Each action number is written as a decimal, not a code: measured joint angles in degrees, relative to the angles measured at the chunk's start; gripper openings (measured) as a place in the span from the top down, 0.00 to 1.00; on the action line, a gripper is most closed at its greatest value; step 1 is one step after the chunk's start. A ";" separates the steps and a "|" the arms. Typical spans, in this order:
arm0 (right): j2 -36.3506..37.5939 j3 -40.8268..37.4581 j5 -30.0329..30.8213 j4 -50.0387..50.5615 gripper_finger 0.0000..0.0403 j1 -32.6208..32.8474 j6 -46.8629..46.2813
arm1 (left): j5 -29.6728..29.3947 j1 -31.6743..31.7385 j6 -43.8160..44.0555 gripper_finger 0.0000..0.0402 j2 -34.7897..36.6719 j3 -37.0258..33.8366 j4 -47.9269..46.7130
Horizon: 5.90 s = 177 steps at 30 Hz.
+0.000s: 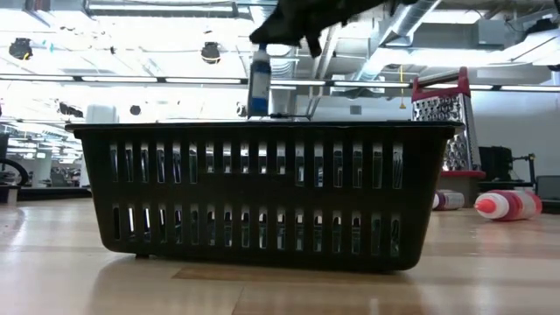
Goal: Pick & Place Food Item
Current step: Put the bottom blue food coloring bottle into the transparent bin, then put the blue food coloring bottle into the transparent bin
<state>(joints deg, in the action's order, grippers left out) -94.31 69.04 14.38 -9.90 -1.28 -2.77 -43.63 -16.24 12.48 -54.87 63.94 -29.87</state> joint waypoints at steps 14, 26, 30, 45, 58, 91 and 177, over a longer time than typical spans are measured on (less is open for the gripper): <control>-10.58 -0.07 -1.02 -7.75 1.00 -5.77 -3.29 | -1.39 -1.07 1.54 0.62 0.20 0.00 -0.17; -15.90 -0.07 -1.11 -10.89 1.00 -7.03 -4.98 | -1.24 -1.06 2.51 0.62 0.20 0.00 0.37; -16.74 0.00 -1.01 -12.35 1.00 -7.30 -5.35 | -1.03 -1.06 3.01 0.62 0.20 0.00 0.35; -18.66 0.00 -0.87 -12.25 1.00 -7.07 -5.79 | -1.01 -1.06 3.47 0.62 0.20 0.00 0.35; -18.66 0.00 -0.86 -11.06 1.00 -8.02 -4.12 | -0.92 -1.06 4.43 0.62 0.20 0.00 0.35; -20.97 -0.04 -6.84 -15.18 0.88 -7.87 -3.73 | -0.40 -1.80 5.02 0.62 0.17 0.00 0.35; -3.41 -15.39 8.20 51.13 0.78 3.02 -91.94 | 4.29 -3.84 6.41 0.62 -6.60 -0.02 6.34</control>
<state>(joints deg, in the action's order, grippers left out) -97.72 53.64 22.58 41.23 1.74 -94.72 -39.34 -20.08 18.88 -61.47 63.92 -23.53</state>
